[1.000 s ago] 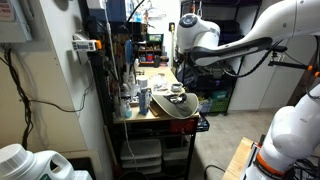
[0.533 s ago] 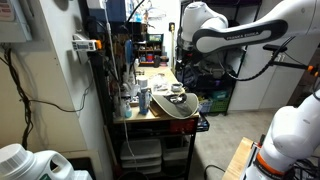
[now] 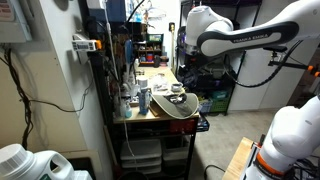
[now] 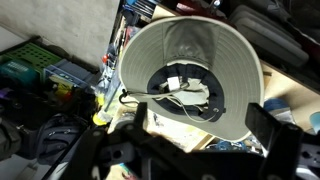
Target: Unhook the fishing hat from the wall hook and place it on the table using the hat adjusting string
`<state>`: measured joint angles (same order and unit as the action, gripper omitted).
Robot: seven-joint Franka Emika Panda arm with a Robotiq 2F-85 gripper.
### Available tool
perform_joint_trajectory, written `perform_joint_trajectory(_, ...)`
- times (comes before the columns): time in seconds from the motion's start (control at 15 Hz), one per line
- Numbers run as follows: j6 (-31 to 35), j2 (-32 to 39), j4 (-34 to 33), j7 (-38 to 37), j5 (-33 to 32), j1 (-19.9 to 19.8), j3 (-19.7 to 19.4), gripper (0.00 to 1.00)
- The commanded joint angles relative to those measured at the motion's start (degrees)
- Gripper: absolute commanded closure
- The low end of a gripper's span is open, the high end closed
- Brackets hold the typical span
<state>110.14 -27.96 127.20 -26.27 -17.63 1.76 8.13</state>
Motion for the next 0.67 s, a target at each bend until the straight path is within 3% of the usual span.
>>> perform_joint_trajectory(0.0,0.12,-3.24,3.18,-2.17,0.35,-1.27,1.77,0.0)
perform_joint_trajectory(0.6,-6.11,-4.34,3.07,-11.42,-6.99,-4.3,6.79,0.0)
